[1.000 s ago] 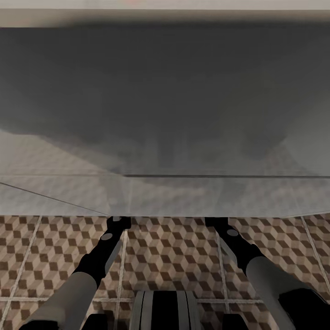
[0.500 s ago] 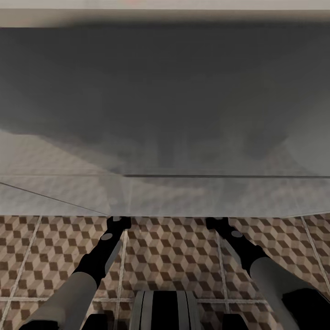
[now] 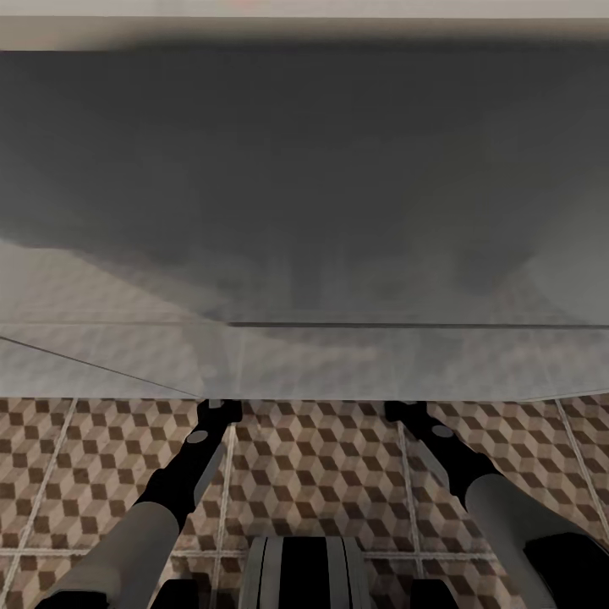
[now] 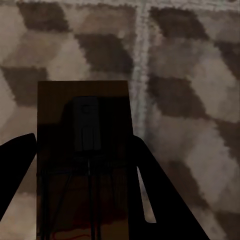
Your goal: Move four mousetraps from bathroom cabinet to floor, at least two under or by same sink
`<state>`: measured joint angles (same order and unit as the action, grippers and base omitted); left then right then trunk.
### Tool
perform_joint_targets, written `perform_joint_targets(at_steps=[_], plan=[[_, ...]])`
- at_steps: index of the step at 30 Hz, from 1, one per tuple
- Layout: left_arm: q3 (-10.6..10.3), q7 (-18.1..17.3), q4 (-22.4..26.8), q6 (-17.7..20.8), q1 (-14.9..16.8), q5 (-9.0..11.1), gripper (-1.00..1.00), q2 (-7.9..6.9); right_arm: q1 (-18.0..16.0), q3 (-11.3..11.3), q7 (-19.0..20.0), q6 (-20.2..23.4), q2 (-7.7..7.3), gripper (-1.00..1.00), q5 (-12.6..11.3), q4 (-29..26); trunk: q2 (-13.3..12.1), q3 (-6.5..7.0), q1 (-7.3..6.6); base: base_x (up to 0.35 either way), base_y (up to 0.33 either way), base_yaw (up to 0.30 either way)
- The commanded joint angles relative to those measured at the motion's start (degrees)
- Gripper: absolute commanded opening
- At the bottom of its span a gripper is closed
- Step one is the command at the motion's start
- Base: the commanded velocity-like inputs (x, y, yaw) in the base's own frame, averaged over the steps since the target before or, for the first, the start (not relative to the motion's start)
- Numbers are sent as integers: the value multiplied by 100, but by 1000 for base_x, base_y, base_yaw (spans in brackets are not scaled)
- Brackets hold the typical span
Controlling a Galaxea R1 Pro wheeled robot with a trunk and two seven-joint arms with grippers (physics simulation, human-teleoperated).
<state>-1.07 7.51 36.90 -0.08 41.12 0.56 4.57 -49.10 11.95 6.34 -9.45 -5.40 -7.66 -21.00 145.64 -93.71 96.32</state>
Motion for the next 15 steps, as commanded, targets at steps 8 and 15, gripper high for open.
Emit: perform_joint_targets(at_steps=[8, 15], plan=[[21, 28, -92, -15, 1, 4, -100, -26, -1, 1, 24, -21, -6, -100, -69, 1, 1, -3, -1, 0, 0, 0], [43, 31, -174, -19, 1, -2, -100, -32, -2, 0, 18, -22, -7, -100, -69, 4, 1, -3, -1, 0, 0, 0]])
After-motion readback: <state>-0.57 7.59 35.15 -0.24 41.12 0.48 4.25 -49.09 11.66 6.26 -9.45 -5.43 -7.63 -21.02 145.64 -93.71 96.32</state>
